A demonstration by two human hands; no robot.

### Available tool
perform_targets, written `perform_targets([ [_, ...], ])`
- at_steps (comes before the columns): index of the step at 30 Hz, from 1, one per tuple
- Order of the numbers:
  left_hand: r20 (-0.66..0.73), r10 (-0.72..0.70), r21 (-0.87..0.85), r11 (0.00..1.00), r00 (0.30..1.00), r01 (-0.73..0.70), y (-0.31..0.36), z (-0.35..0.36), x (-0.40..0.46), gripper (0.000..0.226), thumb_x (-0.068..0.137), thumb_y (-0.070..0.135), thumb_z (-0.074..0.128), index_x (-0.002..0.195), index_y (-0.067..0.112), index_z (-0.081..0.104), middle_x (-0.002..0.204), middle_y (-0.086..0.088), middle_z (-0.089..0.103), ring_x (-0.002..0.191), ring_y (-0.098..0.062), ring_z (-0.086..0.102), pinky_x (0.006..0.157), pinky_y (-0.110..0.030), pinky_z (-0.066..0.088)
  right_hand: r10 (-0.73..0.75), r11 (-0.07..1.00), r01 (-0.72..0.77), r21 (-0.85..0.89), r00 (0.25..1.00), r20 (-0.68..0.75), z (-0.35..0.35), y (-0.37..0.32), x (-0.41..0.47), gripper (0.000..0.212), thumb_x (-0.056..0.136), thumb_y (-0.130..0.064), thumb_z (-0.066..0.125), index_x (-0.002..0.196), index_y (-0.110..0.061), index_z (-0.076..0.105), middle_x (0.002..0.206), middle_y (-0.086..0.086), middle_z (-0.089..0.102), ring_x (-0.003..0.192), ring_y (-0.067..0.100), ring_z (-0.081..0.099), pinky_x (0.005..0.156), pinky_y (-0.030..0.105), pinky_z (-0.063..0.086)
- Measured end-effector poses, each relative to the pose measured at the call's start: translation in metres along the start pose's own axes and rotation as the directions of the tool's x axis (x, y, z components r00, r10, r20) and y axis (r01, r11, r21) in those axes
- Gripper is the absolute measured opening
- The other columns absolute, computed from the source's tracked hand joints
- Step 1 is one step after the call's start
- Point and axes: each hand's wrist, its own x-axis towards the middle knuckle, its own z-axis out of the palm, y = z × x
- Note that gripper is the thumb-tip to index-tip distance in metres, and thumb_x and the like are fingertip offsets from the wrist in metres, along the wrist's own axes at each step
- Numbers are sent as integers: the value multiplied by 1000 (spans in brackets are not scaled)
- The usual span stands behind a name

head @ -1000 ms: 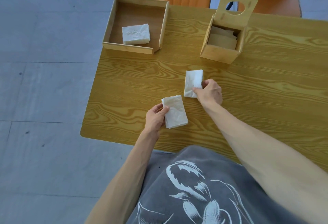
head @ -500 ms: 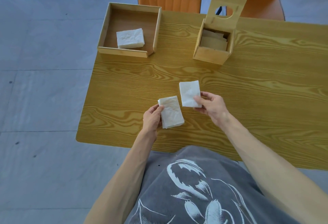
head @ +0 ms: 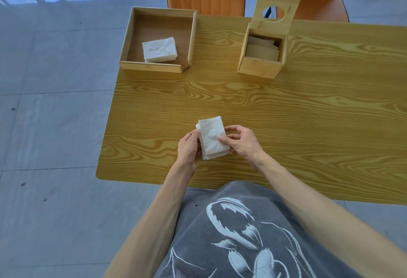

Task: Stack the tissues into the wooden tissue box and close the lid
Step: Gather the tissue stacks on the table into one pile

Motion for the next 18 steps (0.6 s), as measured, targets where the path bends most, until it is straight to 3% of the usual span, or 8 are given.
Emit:
perform_targets([
  [5,32,18,-24,1000,999,-18,1,-1,-2,27,90,24,70,115,16,65,98,-6,74,78,-19,71,58,-27,57,-55,981,47,-186,998,-35,0,7,5,39,78,-26,82,112,-15,65,97,7,75,83,15,72,51,17,49],
  [8,74,51,21,998,996,-53,1,1,-1,35,83,12,76,116,14,65,98,-3,74,82,-19,72,67,-31,58,-116,954,97,-283,992,-53,0,11,7,40,76,-27,83,110,-14,68,96,1,76,89,15,72,70,26,58],
  [11,137,65,20,997,988,-68,4,5,-1,31,82,9,76,112,14,69,97,-3,76,85,-21,72,75,-37,58,-187,927,139,-348,977,-106,-6,9,5,48,71,-33,86,114,-18,67,101,-2,72,92,11,68,83,28,56],
  [13,192,69,-18,998,979,-67,8,7,0,26,84,6,73,109,15,70,97,-3,75,84,-20,70,80,-40,56,-184,948,146,-283,977,-112,-15,5,5,58,69,-35,87,121,-21,63,109,0,69,98,13,66,87,28,54],
  [15,265,76,-57,996,961,-63,11,10,0,25,86,3,68,108,14,69,100,-7,72,88,-21,68,85,-42,55,-97,989,94,-112,995,-24,-25,0,2,63,71,-33,86,127,-23,58,114,2,70,103,16,67,88,32,56],
  [18,336,87,-91,994,938,-60,15,18,-1,26,87,-4,63,107,13,66,98,-7,71,91,-22,67,76,-35,59,-23,1000,23,-2,993,120,-38,-6,-5,44,77,-26,82,118,-27,64,107,2,75,97,19,70,78,34,55],
])
